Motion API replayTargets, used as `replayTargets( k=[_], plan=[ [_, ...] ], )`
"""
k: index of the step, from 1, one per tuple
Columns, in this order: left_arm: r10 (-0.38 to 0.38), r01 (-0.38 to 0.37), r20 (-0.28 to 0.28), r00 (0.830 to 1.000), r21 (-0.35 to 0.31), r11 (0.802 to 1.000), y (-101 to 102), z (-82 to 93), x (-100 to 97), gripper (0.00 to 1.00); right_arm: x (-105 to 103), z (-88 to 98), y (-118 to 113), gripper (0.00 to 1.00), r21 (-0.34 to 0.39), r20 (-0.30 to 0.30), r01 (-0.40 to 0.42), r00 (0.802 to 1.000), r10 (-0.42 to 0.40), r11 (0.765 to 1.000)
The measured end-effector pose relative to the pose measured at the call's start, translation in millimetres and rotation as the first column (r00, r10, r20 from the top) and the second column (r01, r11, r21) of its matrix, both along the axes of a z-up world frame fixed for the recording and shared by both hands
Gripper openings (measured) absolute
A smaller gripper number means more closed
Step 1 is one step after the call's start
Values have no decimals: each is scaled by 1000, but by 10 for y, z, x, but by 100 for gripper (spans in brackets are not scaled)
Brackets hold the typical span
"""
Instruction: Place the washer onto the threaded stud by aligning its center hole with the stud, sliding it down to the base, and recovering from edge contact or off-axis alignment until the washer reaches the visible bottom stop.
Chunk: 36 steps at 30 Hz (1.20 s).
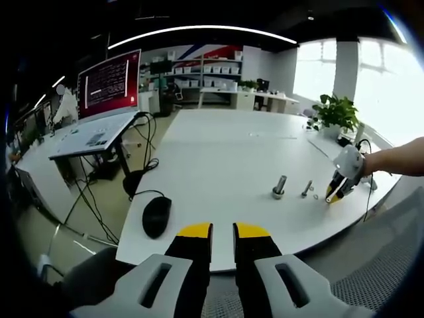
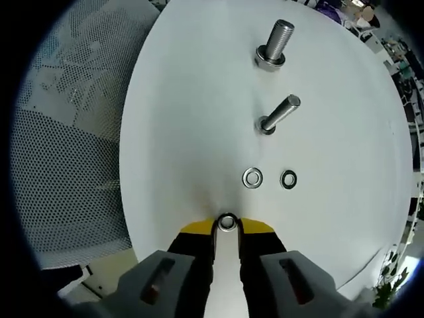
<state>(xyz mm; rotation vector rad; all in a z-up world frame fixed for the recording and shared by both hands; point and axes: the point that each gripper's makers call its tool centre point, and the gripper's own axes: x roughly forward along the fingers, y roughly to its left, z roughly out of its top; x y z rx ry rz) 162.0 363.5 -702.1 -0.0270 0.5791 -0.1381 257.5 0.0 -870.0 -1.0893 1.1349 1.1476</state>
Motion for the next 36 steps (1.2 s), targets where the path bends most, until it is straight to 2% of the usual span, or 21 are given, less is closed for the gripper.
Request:
replayTargets(
  k=[1, 4, 9, 16, 22, 30, 36],
  plan=[
    [0, 0, -1, 1000, 0, 1000, 0, -2, -1, 10, -20, -2, -13, 15, 3, -23, 27, 999, -27, 1000],
    [-2, 2, -1, 1000, 0, 1000, 0, -3, 0, 10, 12, 45, -3, 15, 23, -17, 41, 999, -41, 999],
    [-2, 2, 0, 1000, -1, 1000, -2, -3, 2, 10, 95, 274, 100, 15, 81, -21, 76, 997, -75, 994],
    [-2, 2, 1, 1000, -1, 1000, -9, 2, 0, 10, 203, 574, 273, 15, 126, -5, 72, 997, -72, 989],
    [-2, 2, 1, 1000, -1, 1000, -9, 3, 1, 10, 236, 748, 475, 15, 167, 28, 34, 999, -40, 985],
    [-1, 1, 2, 1000, -3, 1000, -8, 5, 2, 10, 313, 850, 692, 15, 216, 77, 26, 996, -44, 976],
    [-1, 1, 2, 1000, -4, 1000, -5, 5, 3, 9, 404, 821, 814, 15, 248, 75, 35, 996, -55, 968]
  ],
)
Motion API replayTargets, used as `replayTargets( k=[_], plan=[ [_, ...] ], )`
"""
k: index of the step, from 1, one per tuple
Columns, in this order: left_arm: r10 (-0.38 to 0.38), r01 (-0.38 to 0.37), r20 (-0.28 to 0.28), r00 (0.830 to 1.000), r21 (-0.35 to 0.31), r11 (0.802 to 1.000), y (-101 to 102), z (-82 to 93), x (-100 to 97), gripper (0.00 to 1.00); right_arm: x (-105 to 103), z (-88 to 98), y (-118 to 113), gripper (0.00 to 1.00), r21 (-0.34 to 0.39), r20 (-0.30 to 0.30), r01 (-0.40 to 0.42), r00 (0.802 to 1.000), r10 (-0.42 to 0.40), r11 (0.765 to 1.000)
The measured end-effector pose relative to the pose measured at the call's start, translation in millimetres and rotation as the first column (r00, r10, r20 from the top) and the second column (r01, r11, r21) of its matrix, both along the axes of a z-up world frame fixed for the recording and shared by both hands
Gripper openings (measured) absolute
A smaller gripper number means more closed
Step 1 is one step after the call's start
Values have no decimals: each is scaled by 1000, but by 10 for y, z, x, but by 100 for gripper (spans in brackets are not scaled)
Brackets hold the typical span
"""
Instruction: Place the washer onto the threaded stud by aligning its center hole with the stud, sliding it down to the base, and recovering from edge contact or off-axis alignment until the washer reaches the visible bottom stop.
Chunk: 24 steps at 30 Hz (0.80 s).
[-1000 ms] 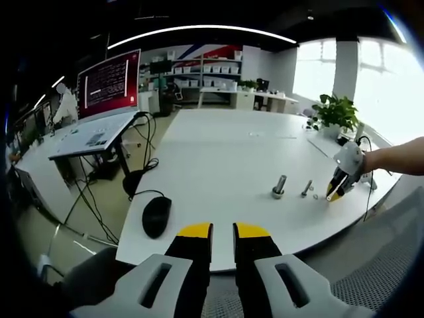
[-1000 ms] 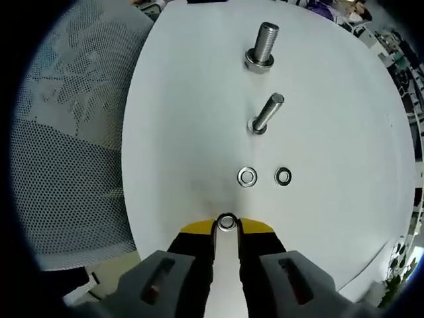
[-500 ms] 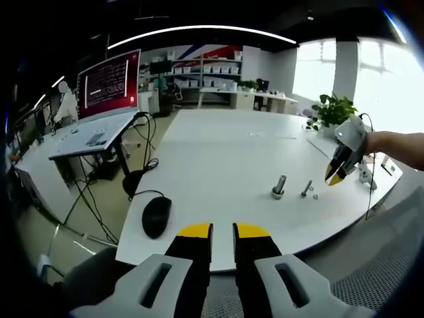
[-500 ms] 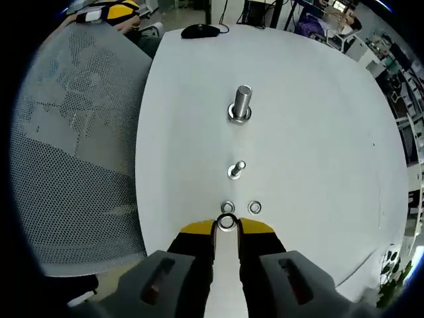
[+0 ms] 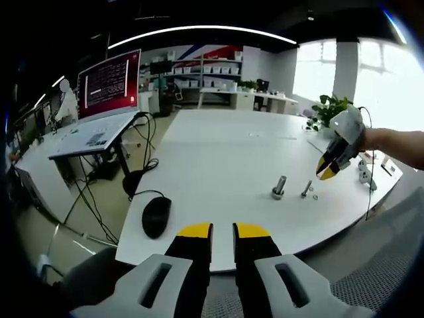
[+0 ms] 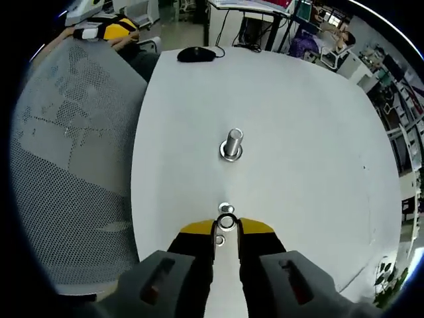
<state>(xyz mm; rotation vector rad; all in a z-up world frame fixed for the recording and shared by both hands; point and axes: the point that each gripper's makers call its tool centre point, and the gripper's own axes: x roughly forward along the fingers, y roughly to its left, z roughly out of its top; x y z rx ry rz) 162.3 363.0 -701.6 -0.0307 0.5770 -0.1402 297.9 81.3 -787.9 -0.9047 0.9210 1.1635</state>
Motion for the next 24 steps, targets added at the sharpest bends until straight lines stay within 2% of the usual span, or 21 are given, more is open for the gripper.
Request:
replayTargets(
  k=[16, 24],
  plan=[
    [3, -3, 0, 1000, -5, 1000, 6, -1, 2, 9, 35, -195, 104, 15, -22, -19, -34, 999, 33, 999],
    [7, -7, 0, 1000, -6, 1000, 11, -2, 3, 9, 90, -213, 112, 15, -10, -25, -14, 1000, 14, 1000]
  ],
)
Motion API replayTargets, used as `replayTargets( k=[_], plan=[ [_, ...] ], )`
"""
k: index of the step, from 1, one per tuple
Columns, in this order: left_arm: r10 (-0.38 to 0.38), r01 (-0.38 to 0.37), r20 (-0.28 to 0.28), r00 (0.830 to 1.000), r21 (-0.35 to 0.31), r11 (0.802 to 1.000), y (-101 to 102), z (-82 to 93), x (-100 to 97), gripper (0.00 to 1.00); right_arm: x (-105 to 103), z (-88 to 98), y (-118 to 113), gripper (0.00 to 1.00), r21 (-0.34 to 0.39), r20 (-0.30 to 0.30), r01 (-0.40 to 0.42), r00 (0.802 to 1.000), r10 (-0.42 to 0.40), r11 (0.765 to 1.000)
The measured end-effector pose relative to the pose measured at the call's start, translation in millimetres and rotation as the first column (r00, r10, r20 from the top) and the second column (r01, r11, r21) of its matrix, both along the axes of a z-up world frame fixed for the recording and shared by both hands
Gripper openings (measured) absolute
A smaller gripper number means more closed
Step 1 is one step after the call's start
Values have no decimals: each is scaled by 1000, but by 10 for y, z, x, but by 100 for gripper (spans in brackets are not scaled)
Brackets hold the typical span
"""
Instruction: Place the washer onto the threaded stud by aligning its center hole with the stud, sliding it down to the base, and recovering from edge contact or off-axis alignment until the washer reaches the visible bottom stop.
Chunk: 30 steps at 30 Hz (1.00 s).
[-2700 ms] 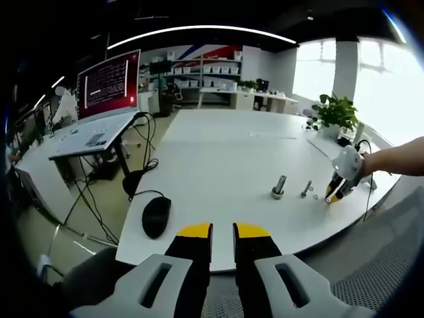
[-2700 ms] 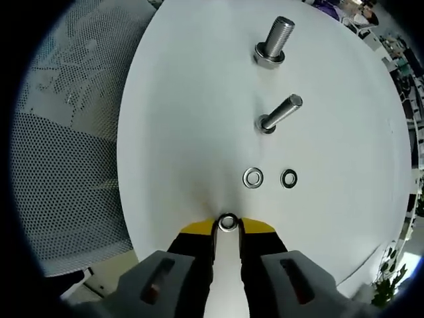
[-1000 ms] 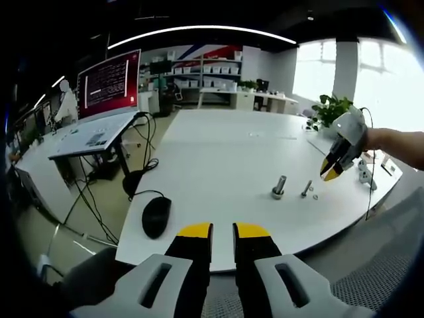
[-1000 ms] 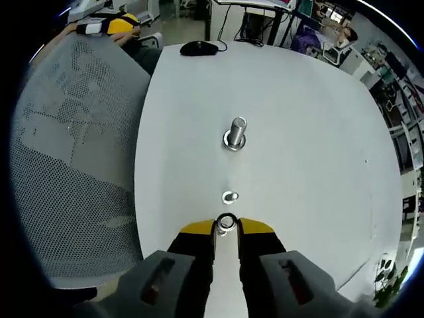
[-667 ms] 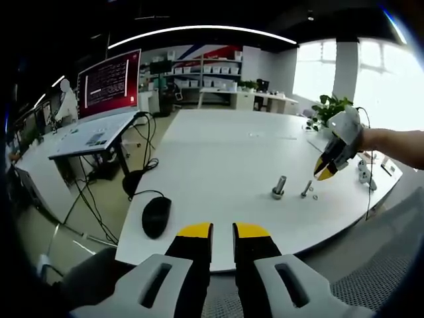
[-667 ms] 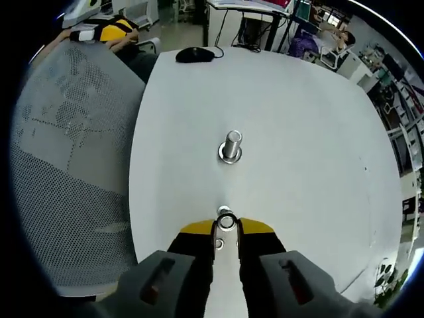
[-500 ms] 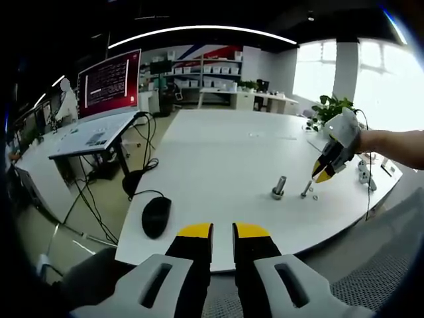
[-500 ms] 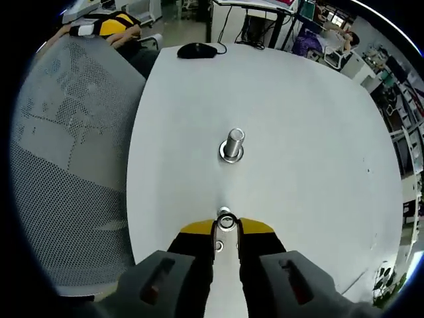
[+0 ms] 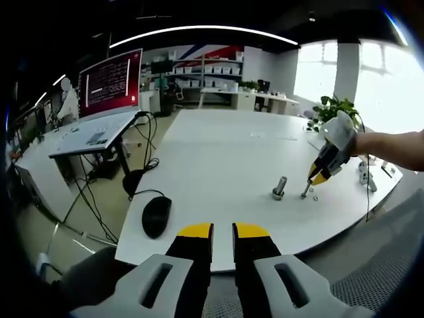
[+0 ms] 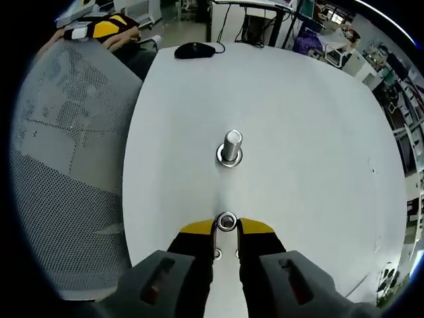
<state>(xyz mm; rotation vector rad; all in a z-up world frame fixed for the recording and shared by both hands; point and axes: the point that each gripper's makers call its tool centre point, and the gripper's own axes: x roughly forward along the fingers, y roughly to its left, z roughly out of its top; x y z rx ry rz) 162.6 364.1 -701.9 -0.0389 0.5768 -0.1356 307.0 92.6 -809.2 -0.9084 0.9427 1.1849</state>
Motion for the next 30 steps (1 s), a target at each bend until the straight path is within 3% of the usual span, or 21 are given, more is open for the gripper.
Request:
replayTargets(
  k=[11, 30],
  plan=[
    [-2, 2, -3, 1000, 1, 1000, -4, -4, -5, 9, -71, 44, -17, 14, 5, 4, -4, 1000, 4, 1000],
    [-1, 1, -5, 1000, 1, 1000, -2, -9, -5, 9, -60, -163, -34, 14, -47, -22, -26, 999, 25, 999]
  ],
)
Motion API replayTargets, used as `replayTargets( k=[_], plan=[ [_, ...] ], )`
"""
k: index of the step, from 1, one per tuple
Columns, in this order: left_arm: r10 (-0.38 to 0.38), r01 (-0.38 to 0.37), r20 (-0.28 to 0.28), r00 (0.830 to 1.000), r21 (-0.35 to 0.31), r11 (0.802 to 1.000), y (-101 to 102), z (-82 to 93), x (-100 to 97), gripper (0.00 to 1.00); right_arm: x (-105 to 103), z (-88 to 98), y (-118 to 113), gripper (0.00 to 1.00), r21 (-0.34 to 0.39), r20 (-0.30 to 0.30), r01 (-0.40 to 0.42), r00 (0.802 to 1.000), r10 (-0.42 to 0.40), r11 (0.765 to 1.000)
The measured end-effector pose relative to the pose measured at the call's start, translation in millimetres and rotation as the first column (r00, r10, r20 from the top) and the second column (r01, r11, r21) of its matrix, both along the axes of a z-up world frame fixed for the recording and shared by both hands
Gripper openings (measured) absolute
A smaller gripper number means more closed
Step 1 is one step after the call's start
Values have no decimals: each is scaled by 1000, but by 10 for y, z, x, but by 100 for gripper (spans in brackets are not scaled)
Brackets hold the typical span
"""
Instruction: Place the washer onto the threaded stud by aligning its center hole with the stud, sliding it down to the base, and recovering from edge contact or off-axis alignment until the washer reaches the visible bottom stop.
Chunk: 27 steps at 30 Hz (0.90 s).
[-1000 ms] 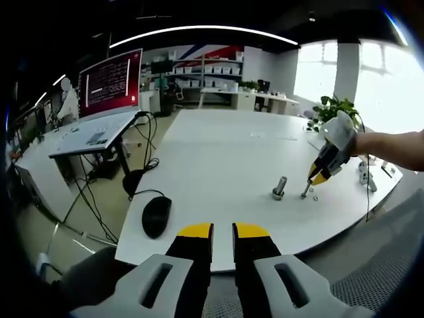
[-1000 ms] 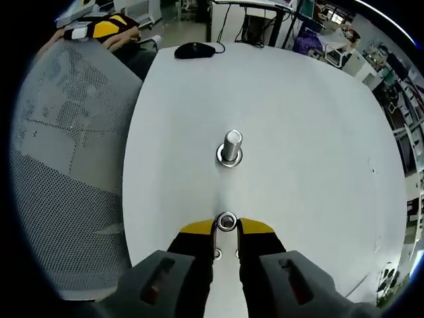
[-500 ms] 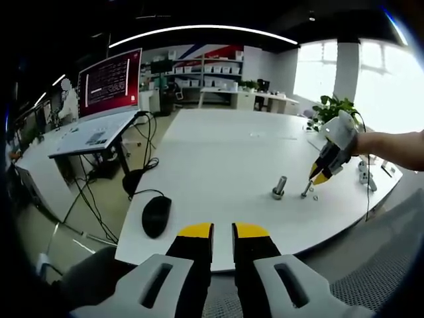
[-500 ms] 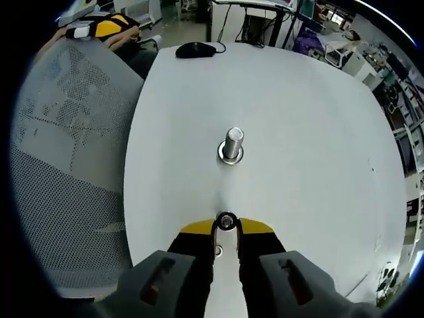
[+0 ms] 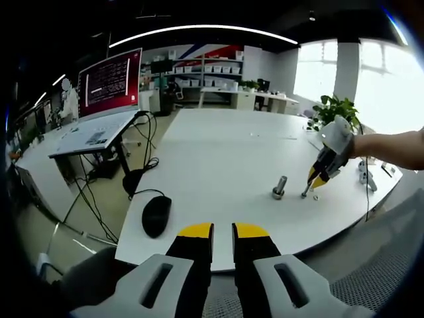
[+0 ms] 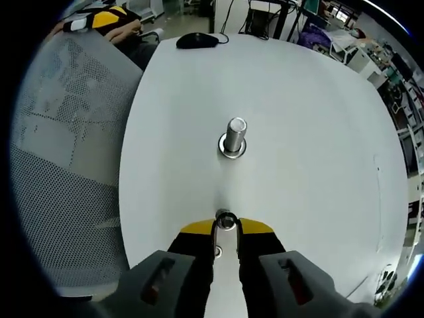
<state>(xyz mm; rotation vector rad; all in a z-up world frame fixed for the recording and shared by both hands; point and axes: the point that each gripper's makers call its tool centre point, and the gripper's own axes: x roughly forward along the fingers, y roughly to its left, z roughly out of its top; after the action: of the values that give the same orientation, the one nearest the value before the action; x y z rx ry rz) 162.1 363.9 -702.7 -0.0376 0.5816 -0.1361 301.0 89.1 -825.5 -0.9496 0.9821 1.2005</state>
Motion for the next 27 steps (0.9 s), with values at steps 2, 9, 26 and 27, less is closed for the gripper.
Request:
replayTargets(
  k=[2, 9, 26, 27],
  plan=[
    [0, 0, 0, 1000, 0, 1000, 2, 0, 0, 9, -2, -46, -9, 14, -11, -5, -4, 1000, 4, 1000],
    [1, -1, 0, 1000, 0, 1000, 4, -1, 3, 9, -18, -191, -14, 14, -33, -21, -6, 1000, 5, 999],
    [-2, 2, -1, 1000, 0, 1000, -1, -3, -1, 8, 9, -357, -19, 15, -58, -43, -5, 999, 2, 998],
    [-2, 2, -1, 1000, 0, 1000, -2, -3, -2, 8, 10, -356, -17, 16, -54, -42, -11, 999, 8, 998]
  ],
)
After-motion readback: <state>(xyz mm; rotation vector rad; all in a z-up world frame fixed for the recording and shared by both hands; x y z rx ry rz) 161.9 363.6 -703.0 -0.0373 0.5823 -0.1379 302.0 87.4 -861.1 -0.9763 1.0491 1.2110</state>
